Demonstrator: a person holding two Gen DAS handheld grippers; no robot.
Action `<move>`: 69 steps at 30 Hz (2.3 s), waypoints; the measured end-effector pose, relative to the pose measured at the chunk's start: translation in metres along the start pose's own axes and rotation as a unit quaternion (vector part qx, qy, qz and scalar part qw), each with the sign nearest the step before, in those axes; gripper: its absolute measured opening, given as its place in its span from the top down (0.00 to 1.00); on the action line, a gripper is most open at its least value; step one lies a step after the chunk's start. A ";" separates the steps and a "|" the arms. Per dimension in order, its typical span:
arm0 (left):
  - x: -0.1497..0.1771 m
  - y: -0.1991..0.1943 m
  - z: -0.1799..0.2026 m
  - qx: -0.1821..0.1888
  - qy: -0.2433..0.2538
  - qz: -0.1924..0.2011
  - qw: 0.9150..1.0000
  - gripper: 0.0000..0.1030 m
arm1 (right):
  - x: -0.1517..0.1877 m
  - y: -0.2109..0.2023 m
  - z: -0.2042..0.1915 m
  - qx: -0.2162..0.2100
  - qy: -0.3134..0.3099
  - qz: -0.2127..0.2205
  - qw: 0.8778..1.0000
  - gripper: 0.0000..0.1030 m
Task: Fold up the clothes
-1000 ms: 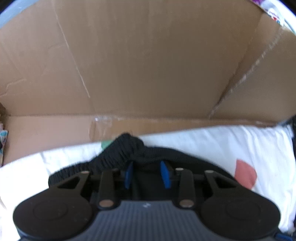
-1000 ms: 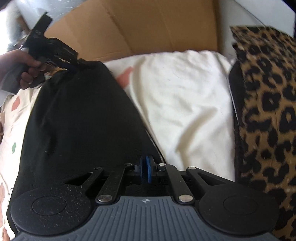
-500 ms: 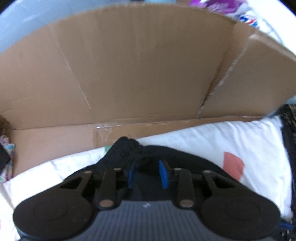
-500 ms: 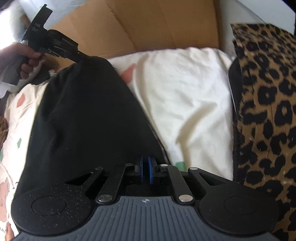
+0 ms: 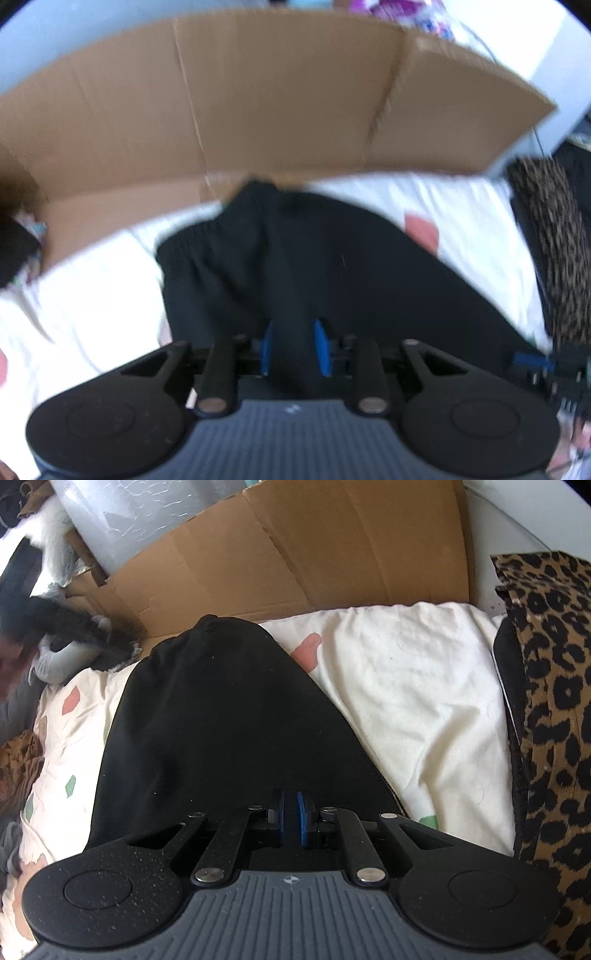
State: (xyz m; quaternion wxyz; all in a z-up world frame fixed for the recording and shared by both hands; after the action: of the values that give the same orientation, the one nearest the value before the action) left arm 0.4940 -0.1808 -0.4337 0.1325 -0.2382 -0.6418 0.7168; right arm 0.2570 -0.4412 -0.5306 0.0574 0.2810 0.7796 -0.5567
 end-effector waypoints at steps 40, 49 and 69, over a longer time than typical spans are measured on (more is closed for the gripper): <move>0.249 -0.018 -0.026 0.063 -0.035 0.052 0.996 0.59 | 0.048 -0.061 -0.107 0.023 -0.124 -0.020 0.992 0.70; 0.275 0.010 0.004 0.102 -0.056 0.055 0.992 0.60 | 0.073 -0.043 -0.184 -0.029 -0.220 -0.067 0.973 0.70; 0.273 0.015 0.023 0.162 -0.079 0.111 0.977 0.60 | 0.128 0.021 -0.248 -0.015 -0.355 -0.147 0.923 0.71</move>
State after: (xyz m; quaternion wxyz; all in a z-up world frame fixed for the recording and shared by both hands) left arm 0.2514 -0.0669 -0.4944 0.0377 -0.2260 -0.4952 0.8380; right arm 0.2157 -0.1653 -0.5072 0.2524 -0.0535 0.7492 -0.6101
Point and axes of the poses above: each gripper's, at about its wrist camera, not at the fingertips, and y roughly the way its jaws point, z to its right, x to its underside, the point moved 9 cm from there along y, roughly the way its jaws point, and after that the axes turned 11 degrees about -z, right-handed, at the moved point
